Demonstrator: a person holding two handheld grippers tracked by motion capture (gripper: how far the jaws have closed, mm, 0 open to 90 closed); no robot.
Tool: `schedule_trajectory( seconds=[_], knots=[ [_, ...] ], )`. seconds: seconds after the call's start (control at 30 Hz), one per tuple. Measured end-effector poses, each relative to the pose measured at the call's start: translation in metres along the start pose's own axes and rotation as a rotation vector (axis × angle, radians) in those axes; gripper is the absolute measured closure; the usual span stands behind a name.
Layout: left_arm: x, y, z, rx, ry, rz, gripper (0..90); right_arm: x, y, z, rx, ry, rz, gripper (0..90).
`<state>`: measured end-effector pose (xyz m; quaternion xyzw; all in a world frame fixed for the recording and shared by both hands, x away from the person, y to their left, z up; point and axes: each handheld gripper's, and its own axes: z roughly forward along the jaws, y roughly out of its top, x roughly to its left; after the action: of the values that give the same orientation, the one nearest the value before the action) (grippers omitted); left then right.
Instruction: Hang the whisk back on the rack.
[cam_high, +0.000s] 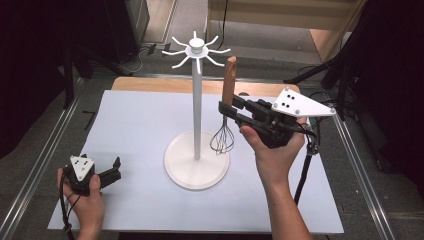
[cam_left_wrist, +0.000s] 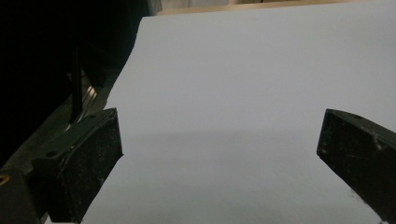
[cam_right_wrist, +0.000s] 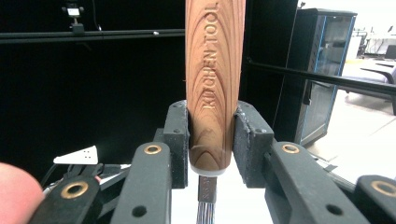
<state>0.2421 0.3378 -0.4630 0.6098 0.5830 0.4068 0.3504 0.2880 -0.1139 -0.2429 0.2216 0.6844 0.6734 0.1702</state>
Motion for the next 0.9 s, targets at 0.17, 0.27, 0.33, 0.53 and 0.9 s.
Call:
schedule_trajectory(
  seconds=[0.17, 0.27, 0.33, 0.53, 0.9],
  knots=[
    [0.0, 0.0, 0.0, 0.003, -0.001, 0.003, 0.5, 0.002, 0.001, 0.002, 0.005, 0.013, -0.008, 70.9],
    [0.0, 0.0, 0.0, 0.003, -0.001, 0.002, 0.5, 0.002, 0.001, 0.004, 0.012, 0.013, -0.01, 71.0],
    [0.0, 0.0, 0.0, 0.003, -0.001, 0.0, 0.5, 0.002, 0.001, 0.005, 0.013, 0.016, -0.006, 70.9],
    [0.0, 0.0, 0.0, 0.005, -0.001, 0.002, 0.5, 0.002, 0.002, 0.008, 0.016, 0.011, -0.01, 70.9],
    [0.0, 0.0, 0.0, 0.006, -0.001, 0.002, 0.5, 0.002, 0.002, 0.015, 0.023, -0.004, -0.024, 70.9]
  ],
)
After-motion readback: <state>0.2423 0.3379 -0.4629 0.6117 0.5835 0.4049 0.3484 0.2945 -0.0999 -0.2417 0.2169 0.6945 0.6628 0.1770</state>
